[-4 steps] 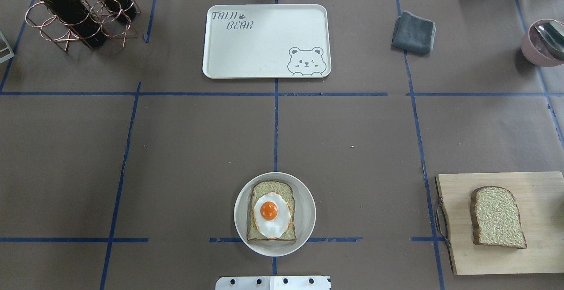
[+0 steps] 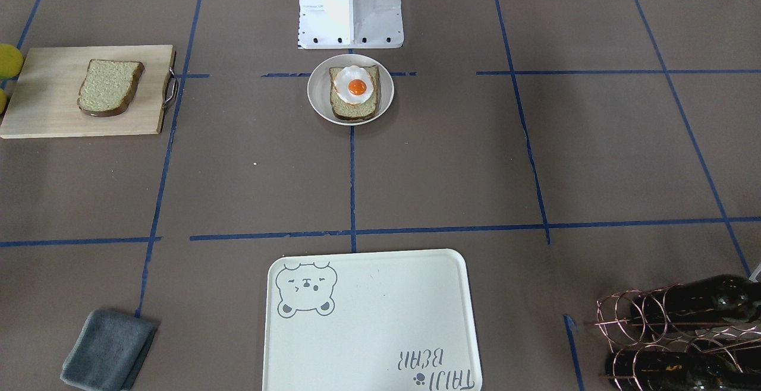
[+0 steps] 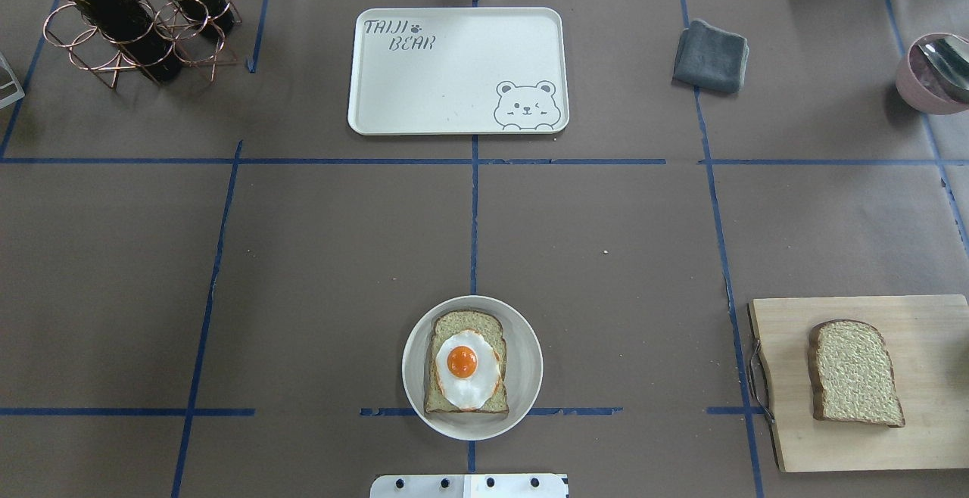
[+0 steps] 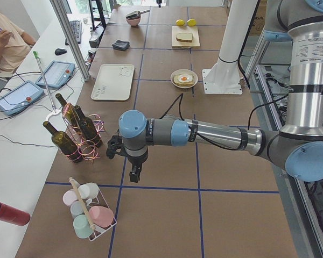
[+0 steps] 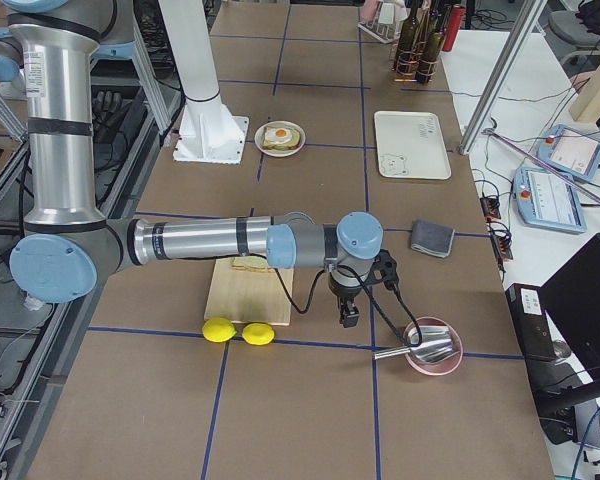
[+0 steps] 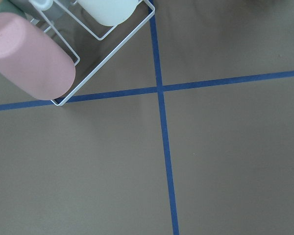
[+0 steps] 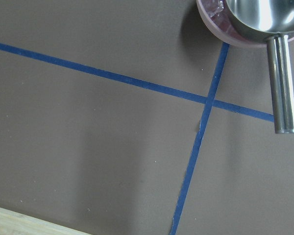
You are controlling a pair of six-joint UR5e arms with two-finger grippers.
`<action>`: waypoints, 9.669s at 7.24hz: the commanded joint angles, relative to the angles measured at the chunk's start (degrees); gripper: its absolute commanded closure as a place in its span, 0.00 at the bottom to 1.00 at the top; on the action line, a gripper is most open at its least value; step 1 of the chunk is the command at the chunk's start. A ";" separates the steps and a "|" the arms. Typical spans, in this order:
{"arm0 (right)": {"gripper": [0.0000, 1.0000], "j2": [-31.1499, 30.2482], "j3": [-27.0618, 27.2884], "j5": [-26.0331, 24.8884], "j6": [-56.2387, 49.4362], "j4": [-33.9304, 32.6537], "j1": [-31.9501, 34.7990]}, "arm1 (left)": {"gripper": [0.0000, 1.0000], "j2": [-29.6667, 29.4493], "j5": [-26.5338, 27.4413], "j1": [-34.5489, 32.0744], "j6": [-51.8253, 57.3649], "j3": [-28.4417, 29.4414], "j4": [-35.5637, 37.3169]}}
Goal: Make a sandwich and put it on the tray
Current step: 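Move the right gripper toward the bread slice on the wooden board, then lower the right gripper and grasp the bread slice on the board, then lift the bread slice with the right gripper and carry it over the plate, then lay the bread slice on top of the egg toast with the right gripper, then open and withdraw the right gripper while the left arm reaches toward the plate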
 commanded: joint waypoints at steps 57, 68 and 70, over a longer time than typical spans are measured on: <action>1.00 20.21 4.73 -30.73 103.86 49.58 -68.65 | 0.00 2.42 -0.06 0.02 0.17 -1.50 -4.91; 0.00 -2.95 20.02 -23.05 103.77 50.19 -55.87 | 0.00 2.15 -16.91 14.73 -8.56 -1.93 -12.07; 0.00 -6.06 19.06 -6.02 102.89 50.38 -40.06 | 0.00 1.98 -16.49 23.43 -31.01 -2.11 -31.68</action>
